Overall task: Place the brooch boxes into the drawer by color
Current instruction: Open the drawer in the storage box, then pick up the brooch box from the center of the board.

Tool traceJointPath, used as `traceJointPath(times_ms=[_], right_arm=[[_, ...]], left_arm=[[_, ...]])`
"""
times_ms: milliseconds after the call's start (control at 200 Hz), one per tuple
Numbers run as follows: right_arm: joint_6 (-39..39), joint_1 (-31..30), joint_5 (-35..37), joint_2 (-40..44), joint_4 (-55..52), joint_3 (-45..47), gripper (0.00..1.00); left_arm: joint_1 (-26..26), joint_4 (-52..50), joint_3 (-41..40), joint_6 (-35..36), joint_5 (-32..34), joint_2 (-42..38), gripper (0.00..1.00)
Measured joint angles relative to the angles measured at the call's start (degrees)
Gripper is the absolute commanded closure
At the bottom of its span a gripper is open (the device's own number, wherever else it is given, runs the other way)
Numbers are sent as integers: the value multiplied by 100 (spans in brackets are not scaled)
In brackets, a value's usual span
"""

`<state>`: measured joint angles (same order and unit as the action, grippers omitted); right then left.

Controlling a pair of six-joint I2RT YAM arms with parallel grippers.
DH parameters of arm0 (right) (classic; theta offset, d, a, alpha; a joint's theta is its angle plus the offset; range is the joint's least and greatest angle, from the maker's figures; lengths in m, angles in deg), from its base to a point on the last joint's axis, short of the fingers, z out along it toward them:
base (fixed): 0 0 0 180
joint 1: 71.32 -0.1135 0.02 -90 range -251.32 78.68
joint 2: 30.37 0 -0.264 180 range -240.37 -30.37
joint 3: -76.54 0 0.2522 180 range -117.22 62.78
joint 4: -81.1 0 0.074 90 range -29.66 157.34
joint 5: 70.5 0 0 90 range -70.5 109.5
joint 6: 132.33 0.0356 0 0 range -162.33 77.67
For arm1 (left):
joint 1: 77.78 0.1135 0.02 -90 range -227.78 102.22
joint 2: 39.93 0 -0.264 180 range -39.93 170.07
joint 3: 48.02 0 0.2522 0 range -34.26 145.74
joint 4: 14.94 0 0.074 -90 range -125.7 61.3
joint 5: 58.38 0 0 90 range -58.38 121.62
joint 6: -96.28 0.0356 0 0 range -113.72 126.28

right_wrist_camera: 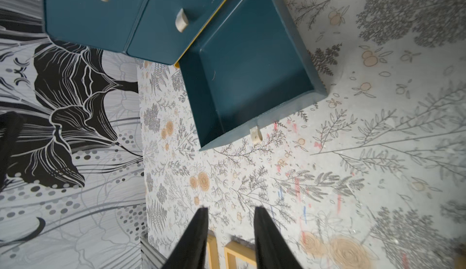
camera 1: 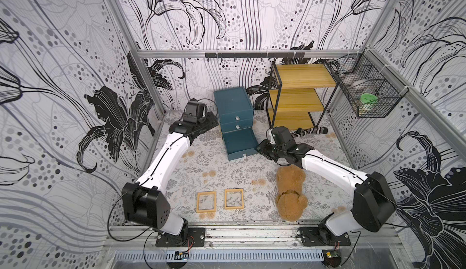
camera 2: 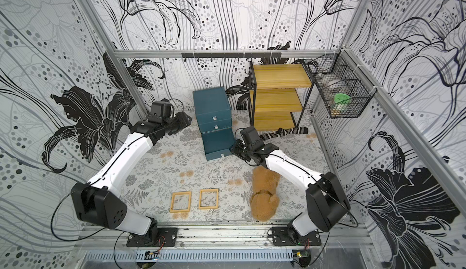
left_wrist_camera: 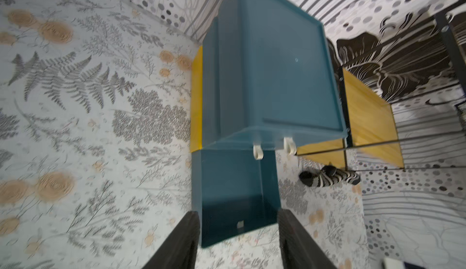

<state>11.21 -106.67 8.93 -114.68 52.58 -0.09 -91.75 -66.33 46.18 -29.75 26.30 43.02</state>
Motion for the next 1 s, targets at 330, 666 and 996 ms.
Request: traceJointPath(times_ms=[330,666,996], right_arm=[[-931,0,-337,942,-1311,48,67],[-1403,-184,-627,1176,-2135,225,67],[-1545,-584,-748,1279,-2417,308,67]], left_arm=[[-1475,-968,-1766,-603,479,-1755,57],[-3335,-1008,-3453,-2052,927,-2221,58],[-3943,-634,-4264,-2747,964,-2312,57]])
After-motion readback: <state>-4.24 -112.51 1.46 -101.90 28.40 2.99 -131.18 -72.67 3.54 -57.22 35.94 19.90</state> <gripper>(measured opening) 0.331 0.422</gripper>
